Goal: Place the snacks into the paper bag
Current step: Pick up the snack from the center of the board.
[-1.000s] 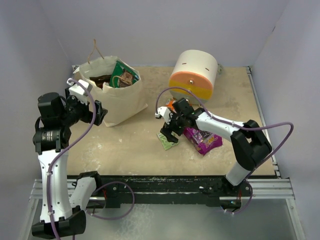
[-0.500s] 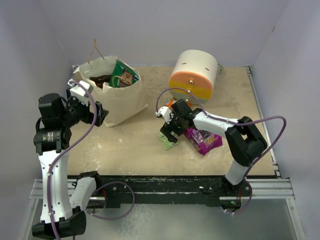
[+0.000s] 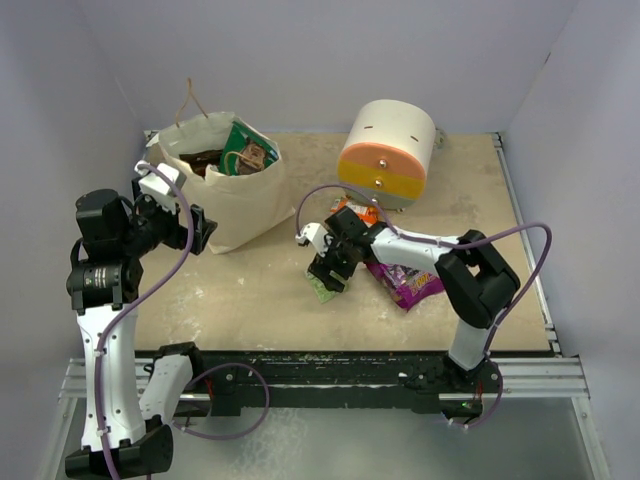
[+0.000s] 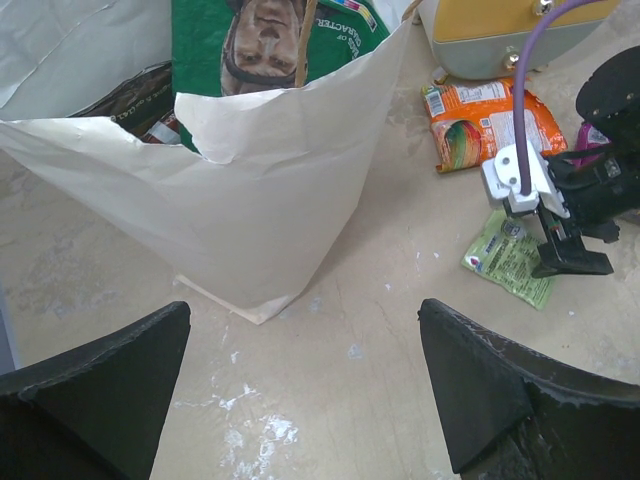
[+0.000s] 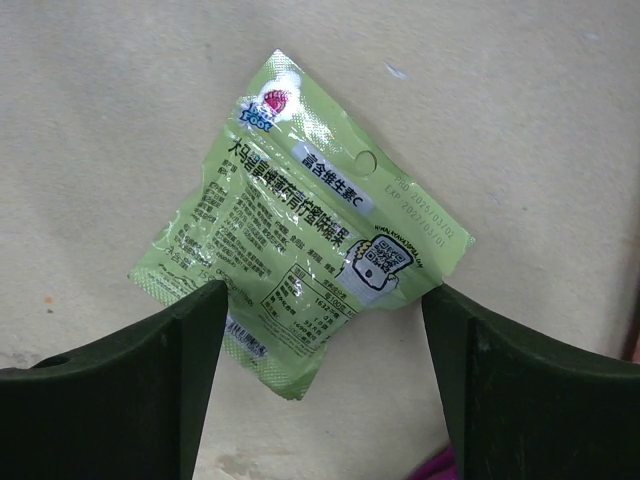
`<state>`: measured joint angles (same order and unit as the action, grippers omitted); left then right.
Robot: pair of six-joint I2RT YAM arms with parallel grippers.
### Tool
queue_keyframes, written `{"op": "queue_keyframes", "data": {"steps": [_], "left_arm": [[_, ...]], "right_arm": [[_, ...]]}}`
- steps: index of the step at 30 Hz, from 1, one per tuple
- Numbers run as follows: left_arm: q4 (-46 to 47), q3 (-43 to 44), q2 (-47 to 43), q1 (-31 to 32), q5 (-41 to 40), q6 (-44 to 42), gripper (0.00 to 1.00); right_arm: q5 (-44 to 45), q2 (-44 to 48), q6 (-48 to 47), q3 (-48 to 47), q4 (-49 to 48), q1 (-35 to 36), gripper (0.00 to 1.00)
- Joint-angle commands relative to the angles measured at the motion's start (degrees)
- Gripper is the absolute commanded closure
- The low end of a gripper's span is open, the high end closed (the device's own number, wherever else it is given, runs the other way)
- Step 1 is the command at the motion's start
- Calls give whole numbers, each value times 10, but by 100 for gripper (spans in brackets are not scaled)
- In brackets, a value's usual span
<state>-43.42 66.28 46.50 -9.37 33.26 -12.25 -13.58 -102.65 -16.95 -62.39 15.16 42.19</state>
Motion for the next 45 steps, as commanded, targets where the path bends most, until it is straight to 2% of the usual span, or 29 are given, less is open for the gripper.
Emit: {"op": "queue_keyframes", "data": {"steps": [1,9,13,29,39,45], "left_arm": [[22,-2,-5,-4,12,-11,1],[25,-6,-8,-4,14,-14,1],[21,-6,-10,-4,13,-18,1],[8,-16,-26,-4,6,-43,1],[-84,-31,-3,-4,86,-127,0],[-101,-35,5,-4,140,-167,3]], "right_arm": [[9,17,-16,-5,-21,26,20],[32,29,-11,28,-22,26,14],[54,21,-10,33,-26,27,17],[21,10,-34,19,-6,11,65],[-3,55,-62,16,5,11,100],[-27,99,-84,-4,5,11,100]]}}
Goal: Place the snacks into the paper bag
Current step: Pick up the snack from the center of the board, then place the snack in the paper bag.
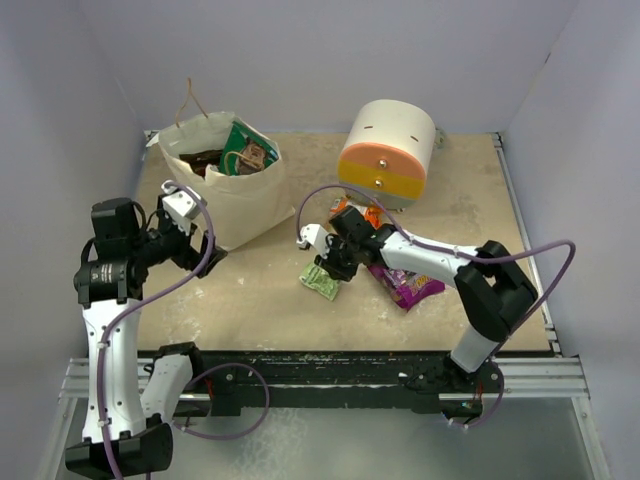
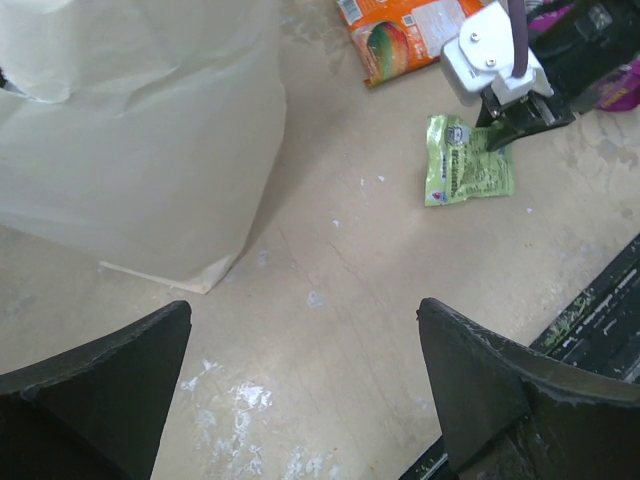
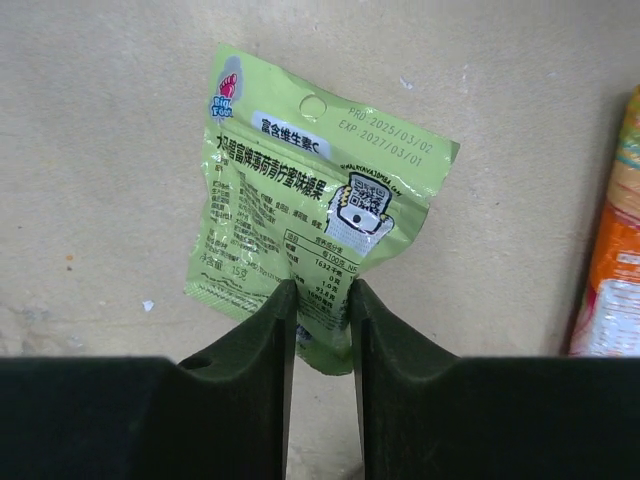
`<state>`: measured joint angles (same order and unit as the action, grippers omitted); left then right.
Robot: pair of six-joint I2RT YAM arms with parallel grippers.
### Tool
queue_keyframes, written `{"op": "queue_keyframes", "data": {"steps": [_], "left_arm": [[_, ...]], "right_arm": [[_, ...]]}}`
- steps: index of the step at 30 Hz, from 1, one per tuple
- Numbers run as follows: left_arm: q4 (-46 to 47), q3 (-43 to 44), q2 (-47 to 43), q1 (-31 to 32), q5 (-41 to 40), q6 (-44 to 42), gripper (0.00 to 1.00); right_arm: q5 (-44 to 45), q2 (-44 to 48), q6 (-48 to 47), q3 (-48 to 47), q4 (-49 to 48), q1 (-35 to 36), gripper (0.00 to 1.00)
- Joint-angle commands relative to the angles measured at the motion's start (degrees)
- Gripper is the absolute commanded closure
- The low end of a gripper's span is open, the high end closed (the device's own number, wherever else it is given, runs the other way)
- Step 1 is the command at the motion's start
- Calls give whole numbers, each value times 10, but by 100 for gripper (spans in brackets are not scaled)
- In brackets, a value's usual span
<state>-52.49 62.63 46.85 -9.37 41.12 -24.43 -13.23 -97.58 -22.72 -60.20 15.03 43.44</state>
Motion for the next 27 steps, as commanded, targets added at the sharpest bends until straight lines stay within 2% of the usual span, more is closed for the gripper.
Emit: {"op": "queue_keyframes", "data": {"steps": [1,9,16,21,27], "left_arm": [[-7,3,6,-4,70,-46,3],[33,12,47,13,149,-16,8],[132,-6,65,43,192,99,11],[205,-10,85,58,215,210,14],[247,-11,111,91,209,282,18]], "right_arm": [[-37,59,-30,-31,3,-1,100],[-75,91,-31,-111,-2,0,100],[-93,107,-2,-208,0,4,100],[-100,125,23,-225,-15,19,100],[-94,137,42,-238,-23,45,100]]}}
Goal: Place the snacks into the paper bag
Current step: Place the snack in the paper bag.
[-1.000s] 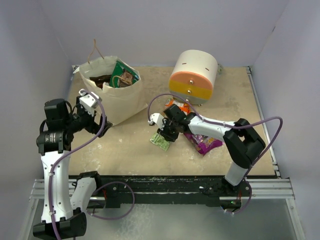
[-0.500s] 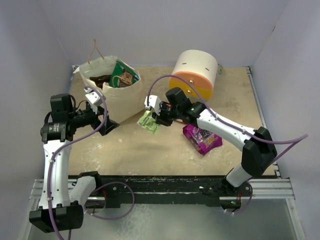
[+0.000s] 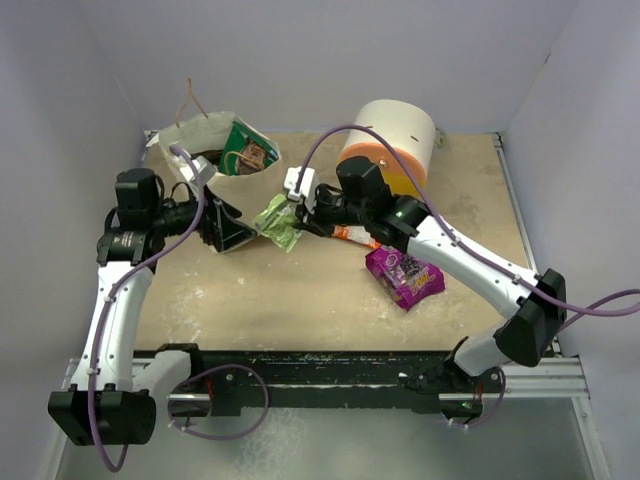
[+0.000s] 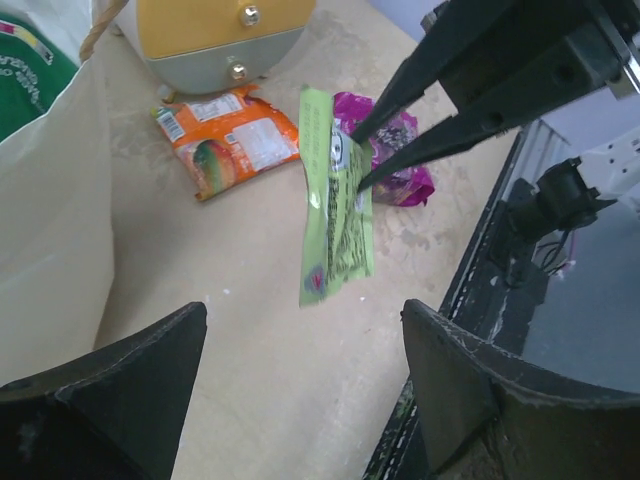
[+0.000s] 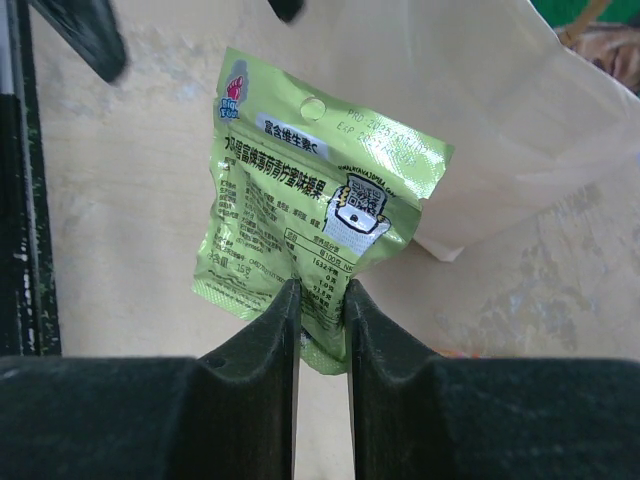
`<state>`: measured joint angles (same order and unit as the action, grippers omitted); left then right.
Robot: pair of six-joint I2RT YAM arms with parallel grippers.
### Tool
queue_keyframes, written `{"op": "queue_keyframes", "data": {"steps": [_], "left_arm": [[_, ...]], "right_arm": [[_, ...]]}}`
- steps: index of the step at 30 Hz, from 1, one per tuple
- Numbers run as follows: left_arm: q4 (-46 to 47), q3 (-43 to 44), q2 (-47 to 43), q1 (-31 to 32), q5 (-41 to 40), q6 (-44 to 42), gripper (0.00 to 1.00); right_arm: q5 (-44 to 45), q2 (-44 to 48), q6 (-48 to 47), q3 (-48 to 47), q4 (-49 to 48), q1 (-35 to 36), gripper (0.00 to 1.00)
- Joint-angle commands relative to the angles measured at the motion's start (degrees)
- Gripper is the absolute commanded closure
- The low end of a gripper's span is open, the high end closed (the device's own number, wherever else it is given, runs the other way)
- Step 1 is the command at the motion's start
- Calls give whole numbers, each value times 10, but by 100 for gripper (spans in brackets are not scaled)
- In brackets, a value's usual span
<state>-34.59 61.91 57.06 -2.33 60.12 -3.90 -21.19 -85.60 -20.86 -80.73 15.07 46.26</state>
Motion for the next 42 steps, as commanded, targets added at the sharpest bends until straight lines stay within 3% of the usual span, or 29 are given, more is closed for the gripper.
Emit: {"op": "queue_keyframes", "data": {"steps": [1,4,9,15,17,18,22,25,34,38,42], "left_arm": [[77,-5,12,27,16,87,20],[102,-8,21,47,8,119,26],[116,-15,23,63,9,137,49],[125,-26,5,64,16,131,89],[119,-22,-2,64,15,117,98],[115,-19,-7,64,14,109,100],[70,3,-31,64,-9,49,100],[21,30,-49,64,-38,-12,100],[-142,162,-101,6,-135,-178,100],[-170,236,-103,-25,-204,-189,100],[-152,293,-83,-28,-335,-178,100]], "right_arm": [[-15,18,25,-36,-24,21,100],[-13,19,27,-46,-25,29,100],[-8,19,27,-49,-25,34,100],[-8,20,26,-42,-31,34,100],[-9,23,19,-36,-29,34,93],[-10,26,14,-32,-26,34,80],[0,48,-3,-7,-17,34,47],[1,75,-18,17,-10,31,33],[-18,143,-65,100,28,-44,27],[-44,175,-55,142,37,-97,27],[-41,215,-52,191,39,-128,27]]}}
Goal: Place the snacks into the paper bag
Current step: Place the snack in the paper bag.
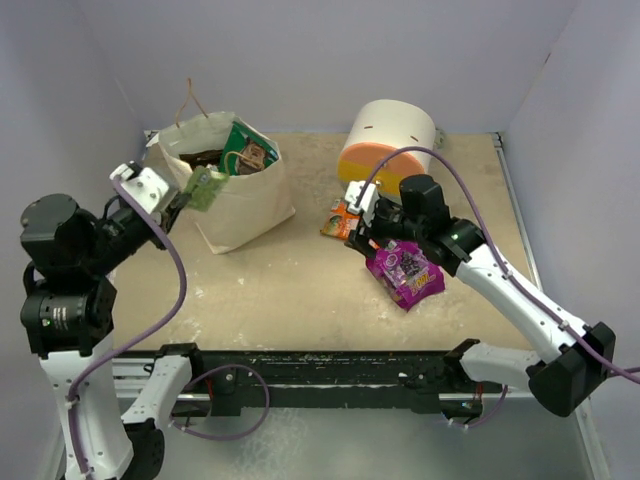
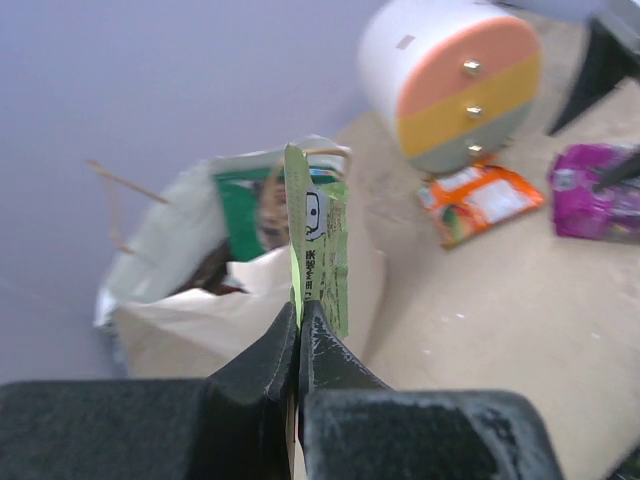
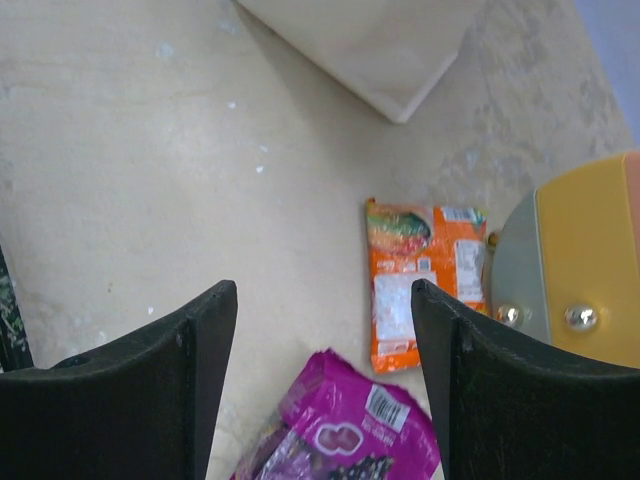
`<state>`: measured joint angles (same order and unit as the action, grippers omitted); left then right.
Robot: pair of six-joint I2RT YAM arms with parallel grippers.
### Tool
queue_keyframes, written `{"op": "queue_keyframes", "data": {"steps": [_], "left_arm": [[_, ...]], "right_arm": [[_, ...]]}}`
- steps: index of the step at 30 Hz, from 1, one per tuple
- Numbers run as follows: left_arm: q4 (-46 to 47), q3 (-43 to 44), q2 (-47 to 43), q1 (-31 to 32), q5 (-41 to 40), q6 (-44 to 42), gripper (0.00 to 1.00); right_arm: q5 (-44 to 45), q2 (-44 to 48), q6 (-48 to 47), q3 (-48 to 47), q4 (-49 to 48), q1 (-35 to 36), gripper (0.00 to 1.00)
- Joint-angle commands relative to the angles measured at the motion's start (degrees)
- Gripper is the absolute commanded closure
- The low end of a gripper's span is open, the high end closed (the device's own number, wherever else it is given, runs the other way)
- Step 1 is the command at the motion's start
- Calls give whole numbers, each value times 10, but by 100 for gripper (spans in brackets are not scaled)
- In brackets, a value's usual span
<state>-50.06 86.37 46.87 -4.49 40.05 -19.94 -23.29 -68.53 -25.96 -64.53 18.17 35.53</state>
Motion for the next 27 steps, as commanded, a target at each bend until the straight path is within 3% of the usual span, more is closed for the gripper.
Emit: {"op": "queue_keyframes", "data": {"steps": [1,5,14,21,27], "left_arm": [[12,55,25,-6,-158,-21,100],[35,85,68,-6,-208,-49,100],[55,170,226,-6,-202,-115,100],[57,210,312,-6,-171,-150,100],[65,206,347,-3,-116,-237,100]], "right_arm": [[-21,53,0,44,10,-30,27],[-44,81,2,85,7,-70,27],[-60,97,7,97,5,-120,26],[-54,94,4,102,-6,-127,25],[-54,97,1,106,-9,-131,25]]}}
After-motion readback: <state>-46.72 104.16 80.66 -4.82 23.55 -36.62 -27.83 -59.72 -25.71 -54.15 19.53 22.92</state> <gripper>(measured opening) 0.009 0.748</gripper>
